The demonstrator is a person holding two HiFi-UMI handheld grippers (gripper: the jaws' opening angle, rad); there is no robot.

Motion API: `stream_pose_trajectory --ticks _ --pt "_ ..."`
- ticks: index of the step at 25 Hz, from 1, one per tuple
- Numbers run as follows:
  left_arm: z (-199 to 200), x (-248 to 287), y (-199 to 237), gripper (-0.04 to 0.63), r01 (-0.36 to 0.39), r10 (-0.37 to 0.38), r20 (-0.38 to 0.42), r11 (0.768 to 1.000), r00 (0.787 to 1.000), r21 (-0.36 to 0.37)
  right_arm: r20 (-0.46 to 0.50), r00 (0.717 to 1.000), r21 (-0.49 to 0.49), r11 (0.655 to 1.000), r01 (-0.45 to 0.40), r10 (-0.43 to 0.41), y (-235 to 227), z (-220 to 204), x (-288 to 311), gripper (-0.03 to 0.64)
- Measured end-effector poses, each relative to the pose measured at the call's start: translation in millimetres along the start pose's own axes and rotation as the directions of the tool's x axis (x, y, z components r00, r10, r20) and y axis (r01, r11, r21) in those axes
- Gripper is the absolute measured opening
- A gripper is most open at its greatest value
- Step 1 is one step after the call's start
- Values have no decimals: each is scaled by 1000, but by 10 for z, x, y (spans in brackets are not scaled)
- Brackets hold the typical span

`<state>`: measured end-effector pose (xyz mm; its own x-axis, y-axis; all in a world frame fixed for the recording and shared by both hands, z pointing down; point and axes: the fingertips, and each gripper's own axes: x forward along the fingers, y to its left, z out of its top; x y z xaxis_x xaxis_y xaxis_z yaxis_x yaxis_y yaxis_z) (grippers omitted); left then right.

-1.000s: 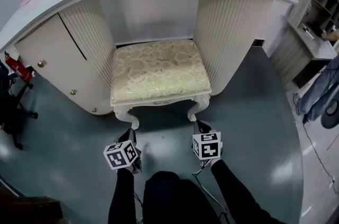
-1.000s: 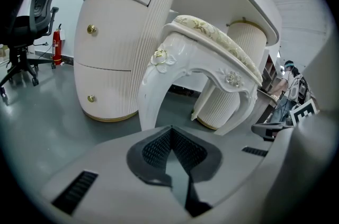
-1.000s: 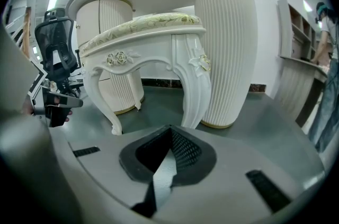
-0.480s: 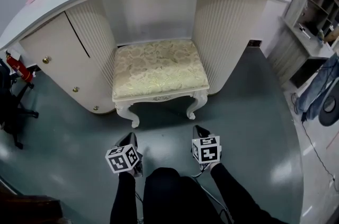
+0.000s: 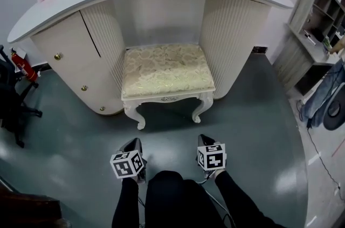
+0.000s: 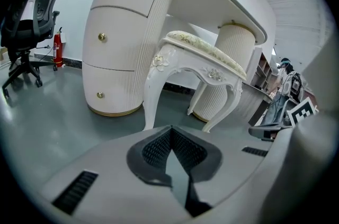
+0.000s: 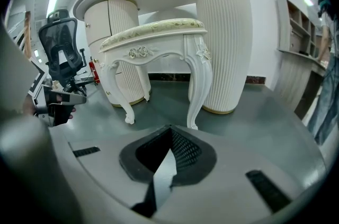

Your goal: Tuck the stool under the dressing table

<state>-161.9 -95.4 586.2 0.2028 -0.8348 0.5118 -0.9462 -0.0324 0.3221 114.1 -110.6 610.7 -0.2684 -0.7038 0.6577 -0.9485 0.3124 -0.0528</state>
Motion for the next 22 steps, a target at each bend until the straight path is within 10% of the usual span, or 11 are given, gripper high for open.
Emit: stream_pose_trajectory --ticks 22 --pt "227 -1026 -336 8 33 -39 -131 998 991 -48 -155 988 -10 1000 -4 2 418 164 -1231 3"
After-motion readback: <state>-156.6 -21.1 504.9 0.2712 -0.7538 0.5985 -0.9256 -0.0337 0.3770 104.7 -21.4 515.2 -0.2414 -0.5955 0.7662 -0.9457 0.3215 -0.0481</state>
